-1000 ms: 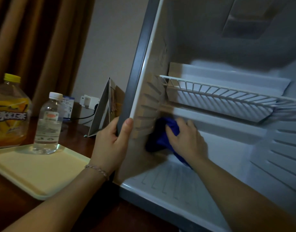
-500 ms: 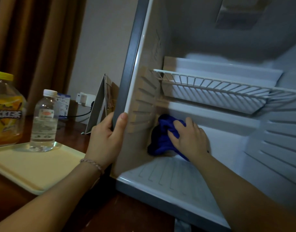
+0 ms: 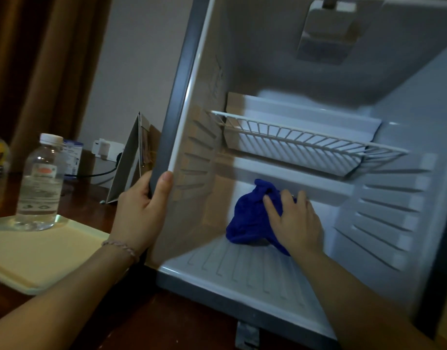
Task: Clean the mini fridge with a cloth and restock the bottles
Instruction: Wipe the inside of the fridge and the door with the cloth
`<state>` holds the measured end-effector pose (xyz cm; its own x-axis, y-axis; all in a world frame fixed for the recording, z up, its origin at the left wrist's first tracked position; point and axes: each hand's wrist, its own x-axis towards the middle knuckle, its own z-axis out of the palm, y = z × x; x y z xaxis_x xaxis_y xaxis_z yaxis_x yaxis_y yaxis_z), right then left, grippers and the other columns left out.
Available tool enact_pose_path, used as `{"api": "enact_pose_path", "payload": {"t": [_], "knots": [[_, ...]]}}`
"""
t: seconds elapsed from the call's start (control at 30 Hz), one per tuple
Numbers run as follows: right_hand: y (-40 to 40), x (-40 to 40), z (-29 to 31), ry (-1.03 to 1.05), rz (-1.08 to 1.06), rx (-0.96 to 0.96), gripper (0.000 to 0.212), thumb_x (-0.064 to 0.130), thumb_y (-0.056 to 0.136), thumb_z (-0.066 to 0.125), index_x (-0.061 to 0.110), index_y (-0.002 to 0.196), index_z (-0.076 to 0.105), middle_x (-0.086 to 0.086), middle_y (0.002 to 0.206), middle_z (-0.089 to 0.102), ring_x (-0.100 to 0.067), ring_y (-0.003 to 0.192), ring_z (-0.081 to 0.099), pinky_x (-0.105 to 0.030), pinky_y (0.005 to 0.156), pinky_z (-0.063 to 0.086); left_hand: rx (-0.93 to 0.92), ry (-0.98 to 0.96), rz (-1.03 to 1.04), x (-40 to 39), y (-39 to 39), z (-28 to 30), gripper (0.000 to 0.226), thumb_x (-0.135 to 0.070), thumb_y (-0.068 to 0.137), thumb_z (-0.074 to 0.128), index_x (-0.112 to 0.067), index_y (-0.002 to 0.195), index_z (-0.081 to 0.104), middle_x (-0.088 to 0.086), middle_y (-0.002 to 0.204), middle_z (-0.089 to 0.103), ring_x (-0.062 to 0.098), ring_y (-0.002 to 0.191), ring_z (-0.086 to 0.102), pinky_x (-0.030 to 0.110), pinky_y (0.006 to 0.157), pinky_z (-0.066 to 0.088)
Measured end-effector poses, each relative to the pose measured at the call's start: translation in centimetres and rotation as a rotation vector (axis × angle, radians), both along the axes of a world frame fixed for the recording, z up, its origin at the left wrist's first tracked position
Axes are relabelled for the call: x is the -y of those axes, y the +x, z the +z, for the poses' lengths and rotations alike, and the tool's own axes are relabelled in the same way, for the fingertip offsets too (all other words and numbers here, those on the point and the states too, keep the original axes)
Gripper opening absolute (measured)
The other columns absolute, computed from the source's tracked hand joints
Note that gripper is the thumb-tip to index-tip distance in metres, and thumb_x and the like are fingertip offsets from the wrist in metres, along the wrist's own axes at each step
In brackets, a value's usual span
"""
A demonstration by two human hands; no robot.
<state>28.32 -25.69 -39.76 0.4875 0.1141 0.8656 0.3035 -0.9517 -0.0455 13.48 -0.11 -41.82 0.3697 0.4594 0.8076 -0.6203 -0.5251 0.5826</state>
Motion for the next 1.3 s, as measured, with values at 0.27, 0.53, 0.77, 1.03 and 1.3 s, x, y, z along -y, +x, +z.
{"api": "enact_pose_path", "payload": {"t": [0.27, 0.53, 0.77, 1.03, 1.3], "knots": [[1.6, -5.3, 0.0, -0.179, -0.022, 0.177, 0.046, 0.056, 0.093, 0.036, 0.019, 0.105, 0.062, -0.015, 0.106, 0.052, -0.035, 0.093, 0.050, -0.048, 0.071, 0.041, 0.028, 0.008, -0.031, -0.1, 0.0, -0.1, 0.024, -0.042, 0.093, 0.045, -0.027, 0.076, 0.052, -0.006, 0.062, 0.059, -0.006, 0.058, 0.059, 0.008, 0.050, 0.043], [2.4, -6.2, -1.2, -0.426, 0.142, 0.114, 0.039, 0.039, 0.084, 0.048, 0.047, 0.120, 0.061, -0.001, 0.133, 0.048, -0.032, 0.113, 0.040, -0.059, 0.074, 0.036, 0.066, 0.036, 0.005, -0.4, 0.5, -0.4, 0.025, -0.045, 0.092, 0.044, -0.029, 0.075, 0.053, -0.006, 0.063, 0.059, -0.001, 0.060, 0.059, 0.009, 0.052, 0.044], [0.3, -4.8, -0.1, -0.557, 0.185, -0.257, 0.076, 0.091, 0.078, 0.031, 0.051, 0.142, 0.034, 0.010, 0.158, 0.005, -0.028, 0.138, 0.010, -0.062, 0.102, 0.019, 0.049, 0.040, 0.047, -0.1, 0.3, -0.2, 0.026, -0.046, 0.092, 0.043, -0.031, 0.071, 0.048, -0.011, 0.061, 0.051, -0.008, 0.056, 0.054, 0.007, 0.052, 0.039], [0.5, -4.3, -1.1, -0.525, 0.120, -0.214, 0.072, 0.090, 0.076, 0.038, 0.052, 0.137, 0.036, 0.008, 0.144, 0.023, -0.029, 0.126, 0.029, -0.052, 0.096, 0.042, -0.015, 0.026, 0.050, -0.4, 0.5, -0.4, 0.033, -0.054, 0.090, 0.041, -0.028, 0.074, 0.053, -0.008, 0.065, 0.060, -0.001, 0.059, 0.057, 0.017, 0.053, 0.039], [3.0, -4.2, -2.1, -0.543, 0.154, 0.089, 0.050, 0.074, 0.083, 0.040, 0.037, 0.110, 0.062, -0.003, 0.112, 0.049, -0.032, 0.093, 0.052, -0.042, 0.063, 0.048, 0.014, 0.028, 0.063, -0.4, 0.7, -0.5, 0.036, -0.053, 0.093, 0.042, -0.026, 0.070, 0.049, -0.004, 0.058, 0.055, 0.005, 0.053, 0.053, 0.015, 0.049, 0.041]]}}
